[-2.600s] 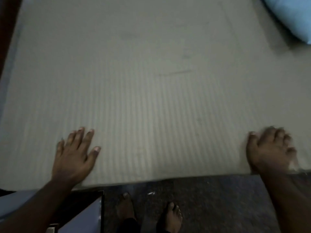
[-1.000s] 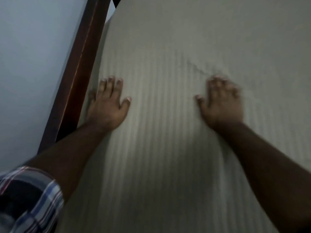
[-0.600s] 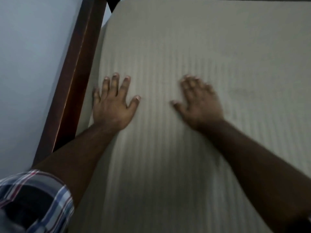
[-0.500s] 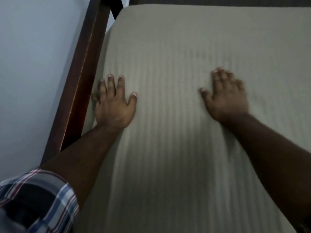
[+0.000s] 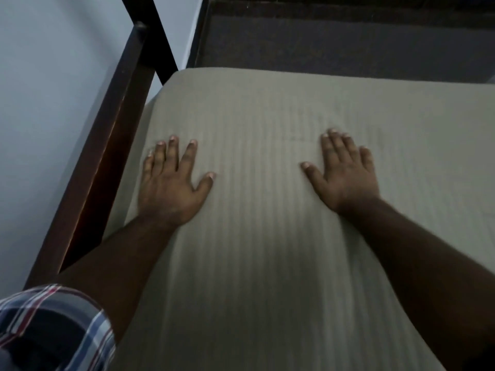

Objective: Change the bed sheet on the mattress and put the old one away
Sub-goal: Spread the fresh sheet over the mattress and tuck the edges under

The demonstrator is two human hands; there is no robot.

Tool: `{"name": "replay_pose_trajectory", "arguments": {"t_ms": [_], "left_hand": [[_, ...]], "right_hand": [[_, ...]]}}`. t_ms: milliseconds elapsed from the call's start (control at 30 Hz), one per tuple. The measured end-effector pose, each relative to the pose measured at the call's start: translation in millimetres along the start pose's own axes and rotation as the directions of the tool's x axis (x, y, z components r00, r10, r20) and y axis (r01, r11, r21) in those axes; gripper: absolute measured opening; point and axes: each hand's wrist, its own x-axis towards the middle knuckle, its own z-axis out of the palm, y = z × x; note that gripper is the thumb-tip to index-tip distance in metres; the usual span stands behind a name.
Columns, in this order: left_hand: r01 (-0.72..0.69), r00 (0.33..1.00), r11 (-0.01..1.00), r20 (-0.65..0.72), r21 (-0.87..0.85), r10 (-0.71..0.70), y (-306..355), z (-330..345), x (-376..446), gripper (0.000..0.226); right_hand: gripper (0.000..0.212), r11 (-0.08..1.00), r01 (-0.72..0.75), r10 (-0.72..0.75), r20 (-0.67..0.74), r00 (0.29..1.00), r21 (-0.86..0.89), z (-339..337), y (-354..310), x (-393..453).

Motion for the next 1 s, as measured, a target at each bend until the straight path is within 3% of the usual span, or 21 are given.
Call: {"name": "replay_pose_trajectory", "arguments": {"t_ms": [67, 100, 167, 233, 300, 367, 467, 533, 567, 600, 633, 700, 767, 867, 933, 1000], "left_hand": [[0.009, 1.000, 0.999, 0.002, 0.044, -0.009, 1.1, -2.9, 10.1, 0.078], [-0.018, 1.000, 0.997, 0.008, 0.072, 0.018, 3.4, -5.5, 18.3, 0.077], [-0.098, 0.995, 0.988, 0.013, 0.120, 0.097, 4.7, -12.9, 42.6, 0.075], [-0.069, 0.997, 0.993, 0.023, 0.093, 0.067, -1.6, -14.6, 71.4, 0.075], [0.071, 0.997, 0.997, 0.008, -0.021, -0.071, -14.0, -6.3, 87.1, 0.077], [0.112, 0.993, 0.990, -0.017, -0.086, -0.114, -19.4, 8.1, 87.3, 0.079], [0.092, 0.995, 0.989, -0.024, -0.117, -0.095, -18.3, 21.0, 84.4, 0.080], [0.096, 0.995, 0.988, -0.016, -0.117, -0.099, -17.4, 22.7, 87.6, 0.080], [0.107, 0.994, 0.988, -0.006, -0.116, -0.108, -16.4, 23.5, 87.6, 0.081], [0.123, 0.992, 0.986, 0.003, -0.113, -0.124, -16.9, 25.0, 87.7, 0.081], [0.135, 0.991, 0.985, 0.012, -0.107, -0.134, -18.1, 26.6, 87.6, 0.082], [0.134, 0.991, 0.987, 0.034, -0.085, -0.132, -17.5, 31.5, 87.2, 0.082], [0.135, 0.990, 0.988, 0.042, -0.069, -0.132, -19.6, 34.9, 88.7, 0.080], [0.144, 0.989, 0.985, 0.030, -0.093, -0.142, -22.0, 37.7, 90.3, 0.081], [0.125, 0.992, 0.987, 0.020, -0.098, -0.123, -21.4, 36.6, 90.9, 0.081], [0.122, 0.993, 0.988, 0.001, -0.090, -0.122, -21.1, 35.3, 90.7, 0.081]], "right_hand": [[0.080, 0.993, -0.115, 0.115, 0.007, 0.993, -0.011, -2.6, -9.7, 10.8], [0.077, 0.996, -0.085, 0.085, -0.004, 0.996, -0.008, -4.0, -28.2, 13.5], [0.072, 0.983, 0.180, -0.181, 0.005, 0.984, 0.030, 0.7, -80.6, 16.2], [0.070, 0.906, 0.422, -0.423, 0.053, 0.904, 0.039, 8.2, -122.3, 18.5], [0.074, 0.884, 0.467, -0.467, 0.061, 0.882, 0.014, 10.7, -122.7, 40.4], [0.081, 0.924, 0.383, -0.383, 0.012, 0.924, -0.015, 12.2, -90.2, 69.0], [0.082, 0.989, 0.139, -0.143, -0.071, 0.987, -0.052, 4.4, -31.8, 106.3], [0.078, 0.999, -0.039, 0.039, -0.084, 0.996, -0.009, -0.8, -34.4, 119.6], [0.075, 0.998, -0.061, 0.062, -0.107, 0.992, 0.016, -2.7, -54.1, 119.8], [0.072, 0.999, 0.022, -0.016, -0.124, 0.992, 0.042, -1.9, -81.6, 118.1], [0.069, 0.980, 0.193, -0.185, -0.114, 0.976, 0.059, 1.0, -113.0, 114.3], [0.065, 0.842, 0.540, -0.539, -0.055, 0.841, -0.006, 11.6, -166.7, 108.3], [0.066, 0.780, 0.622, -0.623, -0.003, 0.782, -0.071, 12.0, -189.0, 120.4], [0.073, 0.871, 0.486, -0.489, -0.020, 0.872, -0.070, 6.8, -162.6, 158.5], [0.078, 0.961, 0.273, -0.275, -0.047, 0.960, -0.052, -4.5, -115.4, 187.4], [0.079, 1.000, 0.011, -0.012, -0.064, 0.998, -0.023, -17.7, -74.4, 199.6]]}}
